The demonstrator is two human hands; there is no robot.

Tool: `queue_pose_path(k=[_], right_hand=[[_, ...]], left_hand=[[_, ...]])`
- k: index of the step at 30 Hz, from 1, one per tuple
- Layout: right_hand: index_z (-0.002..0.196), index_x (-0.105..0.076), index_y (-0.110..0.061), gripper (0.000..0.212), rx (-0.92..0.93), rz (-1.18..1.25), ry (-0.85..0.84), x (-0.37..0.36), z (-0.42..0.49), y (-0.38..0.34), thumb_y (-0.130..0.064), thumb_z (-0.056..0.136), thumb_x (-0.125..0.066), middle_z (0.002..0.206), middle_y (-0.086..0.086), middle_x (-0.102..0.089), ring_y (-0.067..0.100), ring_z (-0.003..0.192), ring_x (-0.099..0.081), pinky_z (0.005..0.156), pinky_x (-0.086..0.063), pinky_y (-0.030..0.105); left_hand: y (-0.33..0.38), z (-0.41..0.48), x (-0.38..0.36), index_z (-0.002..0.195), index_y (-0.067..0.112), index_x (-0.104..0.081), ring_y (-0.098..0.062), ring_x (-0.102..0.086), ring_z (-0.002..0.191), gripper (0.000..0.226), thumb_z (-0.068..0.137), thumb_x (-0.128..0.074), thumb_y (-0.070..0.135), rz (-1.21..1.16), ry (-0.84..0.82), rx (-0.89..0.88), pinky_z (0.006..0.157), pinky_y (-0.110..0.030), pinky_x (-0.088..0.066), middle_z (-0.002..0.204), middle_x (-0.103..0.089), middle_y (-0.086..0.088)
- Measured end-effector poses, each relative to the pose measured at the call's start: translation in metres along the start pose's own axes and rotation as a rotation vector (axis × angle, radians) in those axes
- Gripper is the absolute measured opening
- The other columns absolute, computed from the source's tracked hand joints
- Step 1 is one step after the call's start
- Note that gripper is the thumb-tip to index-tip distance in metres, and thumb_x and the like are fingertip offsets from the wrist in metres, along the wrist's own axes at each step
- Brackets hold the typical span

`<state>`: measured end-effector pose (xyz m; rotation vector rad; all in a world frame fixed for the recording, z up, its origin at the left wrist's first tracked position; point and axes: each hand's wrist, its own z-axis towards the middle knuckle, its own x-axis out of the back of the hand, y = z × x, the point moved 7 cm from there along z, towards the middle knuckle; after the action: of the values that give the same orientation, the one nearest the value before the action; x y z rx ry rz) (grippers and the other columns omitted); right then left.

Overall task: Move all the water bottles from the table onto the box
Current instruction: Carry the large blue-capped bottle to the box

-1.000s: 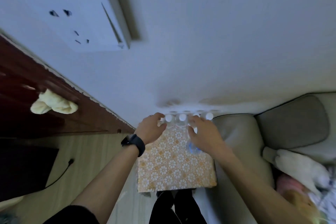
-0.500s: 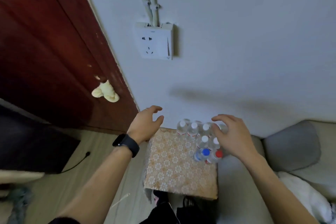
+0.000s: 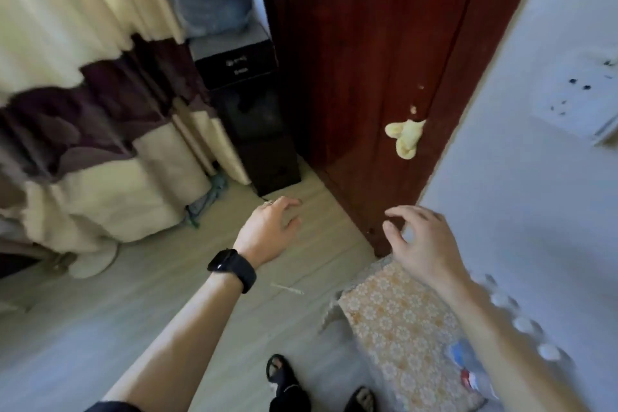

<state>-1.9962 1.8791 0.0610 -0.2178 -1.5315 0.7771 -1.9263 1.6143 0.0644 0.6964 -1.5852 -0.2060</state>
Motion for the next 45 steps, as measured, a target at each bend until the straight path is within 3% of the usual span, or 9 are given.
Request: queue_pose_path(k=[8, 13, 17, 20, 29, 40, 45], right_hand=[[0.109, -0.072, -0.025, 0.024, 0.633, 0.106, -0.258, -0.114, 0.003, -0.302, -0.038, 0.092, -0.061, 0.113, -0.007, -0.071, 0.023, 0.120, -0.056, 0.108, -0.038, 0.035], [0.111, -0.071, -0.028, 0.038, 0.973, 0.165, -0.425, -0.196, -0.093, -0.494, -0.050, 0.088, -0.051, 0.114, -0.009, -0.070, 0.021, 0.124, -0.053, 0.111, -0.036, 0.033], [0.116, -0.070, -0.027, 0.027, 1.208, 0.196, -0.523, -0.249, -0.196, -0.621, -0.039, 0.092, -0.064, 0.121, -0.007, -0.067, 0.021, 0.128, -0.046, 0.112, -0.031, 0.028], [0.119, -0.069, -0.027, 0.029, 1.360, 0.204, -0.575, -0.276, -0.263, -0.698, -0.037, 0.092, -0.065, 0.122, -0.004, -0.066, 0.023, 0.129, -0.046, 0.113, -0.035, 0.034], [0.135, -0.057, -0.032, 0.041, 1.549, 0.278, -0.639, -0.343, -0.364, -0.881, -0.043, 0.096, -0.058, 0.141, -0.005, -0.056, 0.021, 0.139, -0.033, 0.113, -0.028, 0.032], [0.132, -0.060, -0.034, 0.040, 1.611, 0.388, -0.786, -0.490, -0.390, -1.074, -0.042, 0.093, -0.063, 0.136, -0.010, -0.059, 0.018, 0.136, -0.038, 0.107, -0.026, 0.021], [0.132, -0.059, -0.034, 0.041, 1.624, 0.459, -0.885, -0.545, -0.411, -1.164, -0.043, 0.092, -0.063, 0.133, -0.010, -0.060, 0.018, 0.134, -0.041, 0.105, -0.032, 0.025]], left_hand=[[-0.206, -0.197, 0.165, 0.131, 0.023, -0.060, -0.018, -0.057, 0.123, 0.039, 0.094, -0.063, 0.033, -0.073, 0.508, 0.470, 0.101, -0.030, -0.045, 0.127, -0.066, 0.001], [-0.309, -0.378, 0.226, 0.133, 0.022, -0.058, -0.014, -0.056, 0.126, 0.039, 0.095, -0.061, 0.035, -0.074, 0.758, 0.737, 0.104, -0.032, -0.045, 0.130, -0.064, 0.002], [-0.376, -0.523, 0.257, 0.131, 0.027, -0.059, -0.015, -0.057, 0.123, 0.038, 0.095, -0.060, 0.038, -0.053, 0.953, 0.970, 0.099, -0.036, -0.048, 0.129, -0.064, 0.004], [-0.407, -0.606, 0.276, 0.135, 0.029, -0.054, -0.017, -0.057, 0.124, 0.042, 0.094, -0.059, 0.039, -0.047, 1.028, 1.085, 0.100, -0.038, -0.048, 0.132, -0.062, 0.004], [-0.499, -0.727, 0.359, 0.131, 0.028, -0.057, -0.019, -0.053, 0.125, 0.039, 0.093, -0.059, 0.037, 0.025, 1.174, 1.248, 0.101, -0.038, -0.046, 0.130, -0.061, 0.002], [-0.645, -0.791, 0.467, 0.123, 0.028, -0.063, -0.018, -0.057, 0.122, 0.031, 0.092, -0.061, 0.033, 0.095, 1.270, 1.422, 0.102, -0.035, -0.045, 0.124, -0.065, 0.001], [-0.702, -0.815, 0.517, 0.123, 0.026, -0.063, -0.015, -0.056, 0.122, 0.030, 0.094, -0.061, 0.031, 0.109, 1.326, 1.474, 0.101, -0.031, -0.043, 0.125, -0.064, 0.003]])
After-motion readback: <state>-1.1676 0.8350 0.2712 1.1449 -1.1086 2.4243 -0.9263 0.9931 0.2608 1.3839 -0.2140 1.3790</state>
